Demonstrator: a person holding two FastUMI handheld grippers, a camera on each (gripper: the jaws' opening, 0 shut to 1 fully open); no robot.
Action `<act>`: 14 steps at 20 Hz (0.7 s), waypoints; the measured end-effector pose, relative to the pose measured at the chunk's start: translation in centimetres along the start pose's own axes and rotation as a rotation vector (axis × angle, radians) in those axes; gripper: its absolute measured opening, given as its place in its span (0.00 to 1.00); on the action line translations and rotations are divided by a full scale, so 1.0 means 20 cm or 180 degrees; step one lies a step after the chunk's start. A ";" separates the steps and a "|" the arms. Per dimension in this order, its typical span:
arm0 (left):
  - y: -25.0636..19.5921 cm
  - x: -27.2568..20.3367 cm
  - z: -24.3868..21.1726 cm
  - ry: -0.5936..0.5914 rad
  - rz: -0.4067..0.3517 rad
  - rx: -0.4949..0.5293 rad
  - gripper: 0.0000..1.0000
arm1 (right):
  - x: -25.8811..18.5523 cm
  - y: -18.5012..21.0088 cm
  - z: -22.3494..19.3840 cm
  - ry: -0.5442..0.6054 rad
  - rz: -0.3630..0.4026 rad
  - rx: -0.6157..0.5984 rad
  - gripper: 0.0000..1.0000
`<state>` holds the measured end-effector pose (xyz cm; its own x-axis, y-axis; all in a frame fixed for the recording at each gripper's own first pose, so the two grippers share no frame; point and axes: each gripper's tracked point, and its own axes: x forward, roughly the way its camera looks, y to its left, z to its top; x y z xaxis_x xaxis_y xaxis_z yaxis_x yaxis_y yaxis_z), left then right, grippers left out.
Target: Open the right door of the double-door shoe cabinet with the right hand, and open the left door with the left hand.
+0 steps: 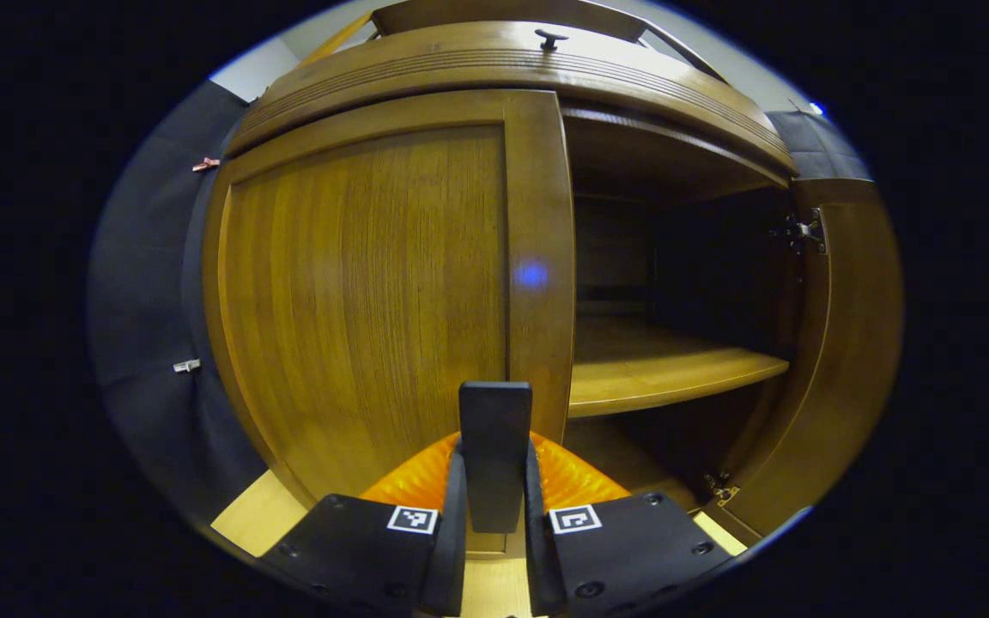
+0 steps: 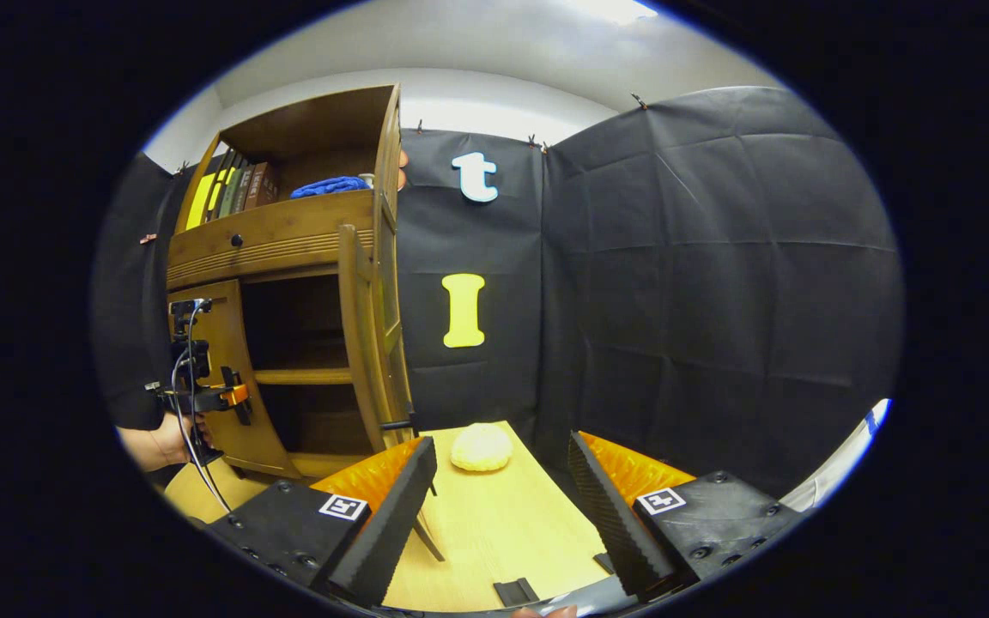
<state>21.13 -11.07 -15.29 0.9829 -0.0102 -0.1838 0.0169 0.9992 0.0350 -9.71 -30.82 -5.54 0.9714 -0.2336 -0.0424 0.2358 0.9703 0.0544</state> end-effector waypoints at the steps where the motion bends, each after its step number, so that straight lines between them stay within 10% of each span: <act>1: 0.01 -0.04 0.00 -0.0001 0.0004 -0.0007 0.33 | -0.01 0.04 0.02 -0.0034 0.0028 -0.0011 0.98; 14: 0.25 -0.62 -0.12 0.0082 -0.0178 -0.0082 0.32 | 0.05 0.64 0.00 -0.0022 0.0544 -0.0047 1.00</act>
<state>8.52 -5.85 -15.22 0.9755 -0.0654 -0.2100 0.0666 0.9978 -0.0012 -5.72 -18.67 -4.87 0.9975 -0.0654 -0.0268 0.0666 0.9967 0.0455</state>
